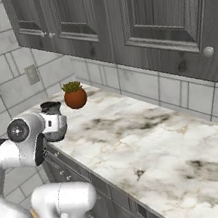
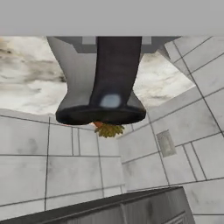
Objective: Move the pork loin and butter stick from the second highest shelf to the top shelf to make space. Then, place the pitcher from the counter on the cleared second highest shelf.
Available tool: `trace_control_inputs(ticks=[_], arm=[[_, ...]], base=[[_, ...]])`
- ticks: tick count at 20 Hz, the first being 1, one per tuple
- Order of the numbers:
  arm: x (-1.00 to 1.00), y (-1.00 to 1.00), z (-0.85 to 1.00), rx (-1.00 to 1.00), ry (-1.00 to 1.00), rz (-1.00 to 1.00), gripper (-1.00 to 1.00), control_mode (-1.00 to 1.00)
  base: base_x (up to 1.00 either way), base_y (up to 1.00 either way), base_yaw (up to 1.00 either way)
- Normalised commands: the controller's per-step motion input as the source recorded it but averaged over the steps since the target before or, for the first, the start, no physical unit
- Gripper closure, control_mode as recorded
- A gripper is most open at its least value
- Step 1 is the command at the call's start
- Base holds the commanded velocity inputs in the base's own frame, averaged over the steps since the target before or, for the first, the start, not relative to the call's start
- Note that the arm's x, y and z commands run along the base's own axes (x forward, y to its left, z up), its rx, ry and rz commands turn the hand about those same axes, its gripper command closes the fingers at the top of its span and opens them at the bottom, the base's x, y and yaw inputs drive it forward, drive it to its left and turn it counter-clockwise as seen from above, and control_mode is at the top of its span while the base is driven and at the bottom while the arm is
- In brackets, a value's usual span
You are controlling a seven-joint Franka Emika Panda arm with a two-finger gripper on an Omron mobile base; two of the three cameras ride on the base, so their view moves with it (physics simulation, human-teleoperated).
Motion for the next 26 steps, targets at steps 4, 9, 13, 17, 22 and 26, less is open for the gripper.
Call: trace_control_inputs(ticks=[4,9,13,17,22,26], arm=[[-0.41,0.0,0.98,-0.03,0.01,-0.2,1.0,-1.0],[-0.42,-0.12,0.9,-0.01,0.09,-0.09,1.0,-1.0],[-0.52,-0.28,0.52,0.0,0.17,0.01,1.0,-1.0],[-0.59,-0.28,0.06,0.0,0.15,0.16,1.0,-1.0],[-0.2,-0.05,0.0,0.0,0.06,0.19,1.0,-1.0],[0.0,0.0,0.0,0.0,0.01,0.05,1.0,-1.0]], base=[[0.0,0.0,0.0],[0.0,0.0,0.0],[0.0,0.0,0.0],[0.0,0.0,0.0],[0.0,0.0,0.0],[0.0,0.0,0.0]])
